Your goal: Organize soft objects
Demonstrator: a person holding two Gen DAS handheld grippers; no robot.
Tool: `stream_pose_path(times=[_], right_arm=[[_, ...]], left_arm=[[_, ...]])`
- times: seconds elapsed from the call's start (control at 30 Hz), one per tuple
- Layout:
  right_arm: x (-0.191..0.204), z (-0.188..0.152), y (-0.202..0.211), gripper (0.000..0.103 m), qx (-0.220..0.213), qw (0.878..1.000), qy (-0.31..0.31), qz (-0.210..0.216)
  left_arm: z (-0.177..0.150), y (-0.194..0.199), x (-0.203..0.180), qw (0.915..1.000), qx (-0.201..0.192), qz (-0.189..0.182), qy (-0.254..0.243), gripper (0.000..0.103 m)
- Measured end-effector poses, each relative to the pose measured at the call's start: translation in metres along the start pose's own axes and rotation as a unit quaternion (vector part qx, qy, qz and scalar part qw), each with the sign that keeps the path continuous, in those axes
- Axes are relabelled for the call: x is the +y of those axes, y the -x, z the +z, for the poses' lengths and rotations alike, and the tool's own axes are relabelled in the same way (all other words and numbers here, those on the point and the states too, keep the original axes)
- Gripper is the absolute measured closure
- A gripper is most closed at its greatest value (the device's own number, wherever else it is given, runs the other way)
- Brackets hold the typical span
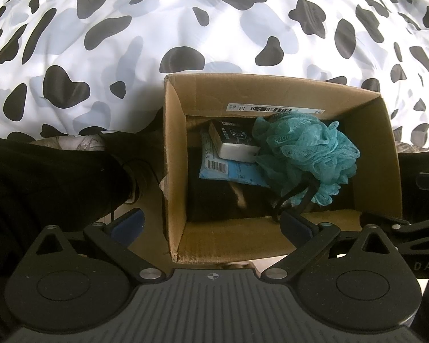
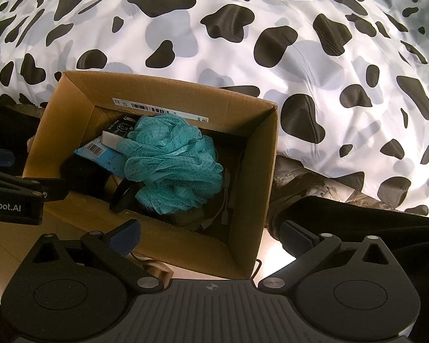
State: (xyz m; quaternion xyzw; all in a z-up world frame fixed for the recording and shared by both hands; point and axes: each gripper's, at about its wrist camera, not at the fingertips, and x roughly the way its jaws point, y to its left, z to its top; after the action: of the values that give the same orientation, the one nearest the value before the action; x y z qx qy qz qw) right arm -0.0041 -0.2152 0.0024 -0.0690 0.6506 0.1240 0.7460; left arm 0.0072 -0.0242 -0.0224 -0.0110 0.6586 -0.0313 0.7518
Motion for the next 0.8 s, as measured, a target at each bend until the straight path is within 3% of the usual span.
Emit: stream_pose_path(times=[0.8], right_arm=[[0.0003, -0.001, -0.0014, 0.0, 0.003, 1.0, 0.003, -0.002]], left_arm=[[0.0001, 0.0, -0.0014, 1.0, -0.002, 0.005, -0.004, 0.0]])
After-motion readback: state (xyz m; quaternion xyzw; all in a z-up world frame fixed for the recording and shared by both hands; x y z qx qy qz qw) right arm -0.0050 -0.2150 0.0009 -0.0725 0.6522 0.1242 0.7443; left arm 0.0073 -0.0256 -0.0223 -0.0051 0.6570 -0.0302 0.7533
